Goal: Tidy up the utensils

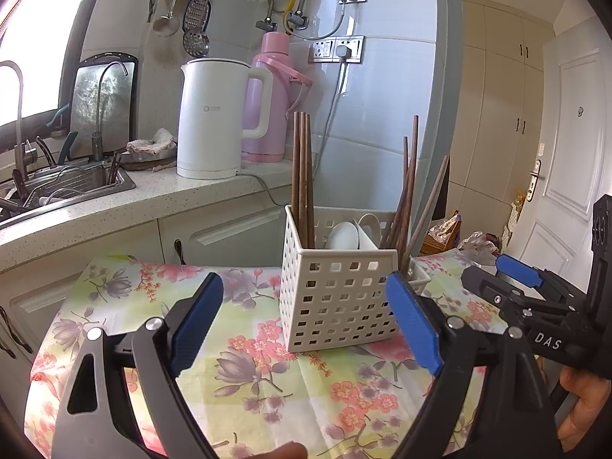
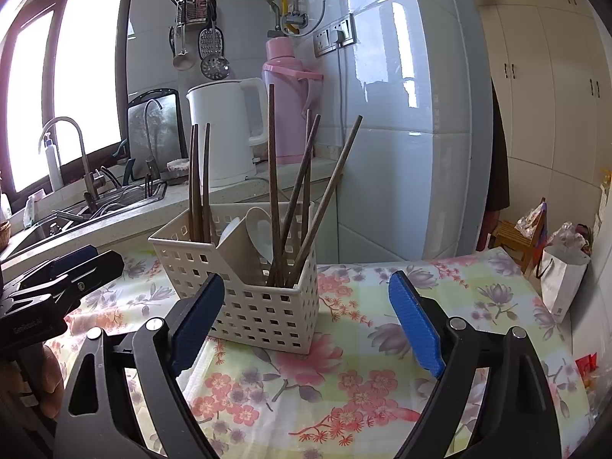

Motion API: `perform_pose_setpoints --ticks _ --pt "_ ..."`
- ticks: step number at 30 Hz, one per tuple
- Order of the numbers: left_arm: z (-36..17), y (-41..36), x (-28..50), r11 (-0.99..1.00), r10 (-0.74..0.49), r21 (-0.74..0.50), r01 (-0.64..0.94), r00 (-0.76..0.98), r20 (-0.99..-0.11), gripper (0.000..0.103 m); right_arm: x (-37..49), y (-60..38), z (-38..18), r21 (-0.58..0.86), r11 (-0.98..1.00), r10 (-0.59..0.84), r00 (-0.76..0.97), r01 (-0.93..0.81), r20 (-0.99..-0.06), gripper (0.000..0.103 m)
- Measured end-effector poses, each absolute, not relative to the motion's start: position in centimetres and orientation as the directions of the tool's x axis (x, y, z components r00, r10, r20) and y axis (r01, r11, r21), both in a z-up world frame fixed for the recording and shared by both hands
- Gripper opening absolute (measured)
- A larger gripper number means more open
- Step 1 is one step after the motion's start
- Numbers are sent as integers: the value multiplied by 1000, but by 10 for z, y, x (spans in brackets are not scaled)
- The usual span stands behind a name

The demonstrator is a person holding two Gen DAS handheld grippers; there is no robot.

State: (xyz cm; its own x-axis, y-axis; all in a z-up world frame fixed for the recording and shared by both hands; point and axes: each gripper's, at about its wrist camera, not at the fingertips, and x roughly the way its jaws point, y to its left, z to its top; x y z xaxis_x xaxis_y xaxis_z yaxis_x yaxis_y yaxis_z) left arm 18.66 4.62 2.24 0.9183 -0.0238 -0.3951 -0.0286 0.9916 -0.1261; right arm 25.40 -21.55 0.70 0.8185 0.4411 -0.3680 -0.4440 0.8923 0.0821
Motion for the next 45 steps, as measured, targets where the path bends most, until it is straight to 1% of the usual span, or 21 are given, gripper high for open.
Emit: perform_pose_setpoints --ticks 45 --pt "26 44 186 993 -31 -118 -16 923 -384 85 252 -214 8 86 891 444 819 -446 -363 83"
